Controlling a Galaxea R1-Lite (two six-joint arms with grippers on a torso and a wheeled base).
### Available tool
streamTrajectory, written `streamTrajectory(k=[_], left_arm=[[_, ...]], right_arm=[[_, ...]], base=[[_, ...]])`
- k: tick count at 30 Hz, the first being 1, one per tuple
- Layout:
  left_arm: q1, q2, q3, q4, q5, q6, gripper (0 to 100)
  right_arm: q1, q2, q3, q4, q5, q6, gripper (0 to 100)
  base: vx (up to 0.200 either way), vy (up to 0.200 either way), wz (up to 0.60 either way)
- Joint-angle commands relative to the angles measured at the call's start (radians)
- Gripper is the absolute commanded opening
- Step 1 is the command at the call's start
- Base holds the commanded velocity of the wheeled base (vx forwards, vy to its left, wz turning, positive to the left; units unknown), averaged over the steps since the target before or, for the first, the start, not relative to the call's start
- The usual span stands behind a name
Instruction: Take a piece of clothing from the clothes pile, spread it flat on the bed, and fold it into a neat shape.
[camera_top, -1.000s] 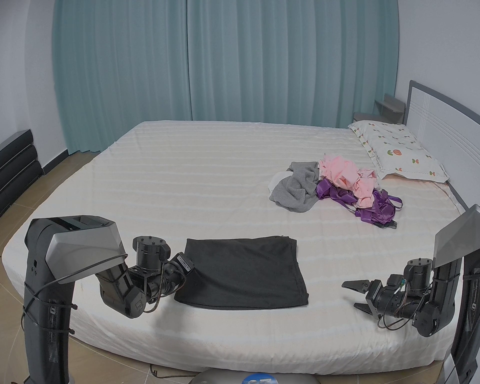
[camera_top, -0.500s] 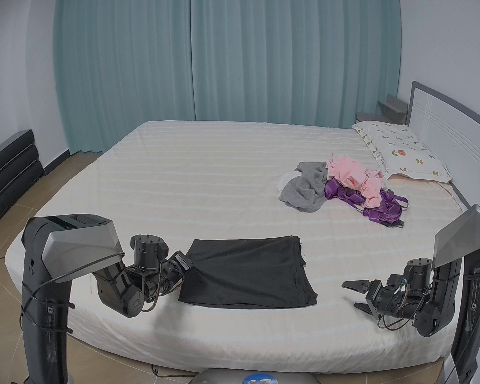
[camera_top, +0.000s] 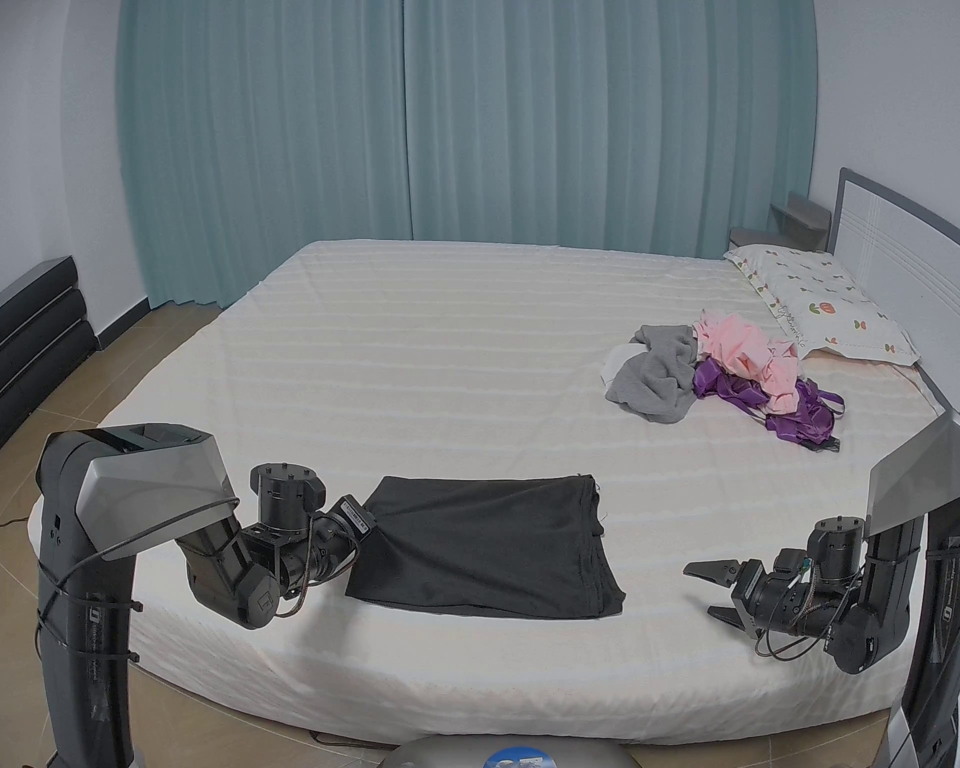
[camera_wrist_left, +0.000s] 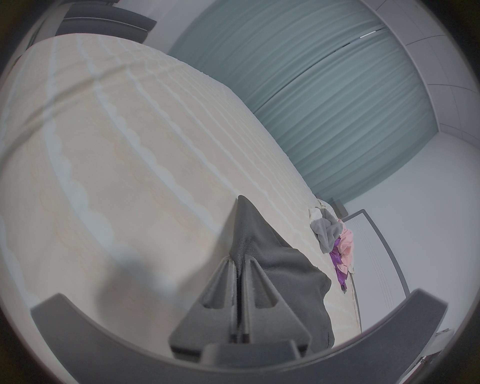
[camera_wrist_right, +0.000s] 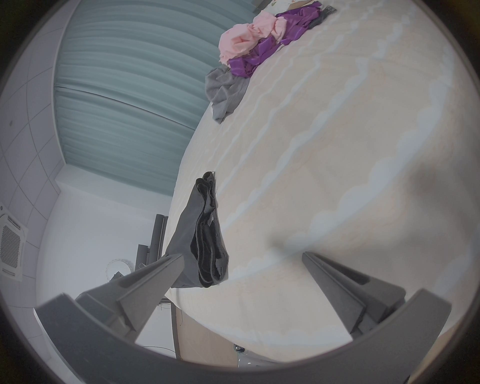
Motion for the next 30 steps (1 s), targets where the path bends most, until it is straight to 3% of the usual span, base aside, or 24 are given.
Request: streamTrajectory(k=[1,15,30], left_arm=[[0.003,-0.003,-0.001,0.0,0.0,0.0,0],[0.011,0.003,-0.004,0.0,-0.001,0.0,0],[0.006,0.005,0.008,0.0,0.0,-0.002,0]], right_arm=[[0.0,0.001,0.0,-0.009,0.0,0.0,100],[0.0,0.002,-0.002,-0.009,0.0,0.0,100],[0.0,0.002,0.0,-0.009,0.0,0.0,100]], base=[[0.0,0.2,0.0],[0.0,0.2,0.0],[0.0,0.0,0.0]])
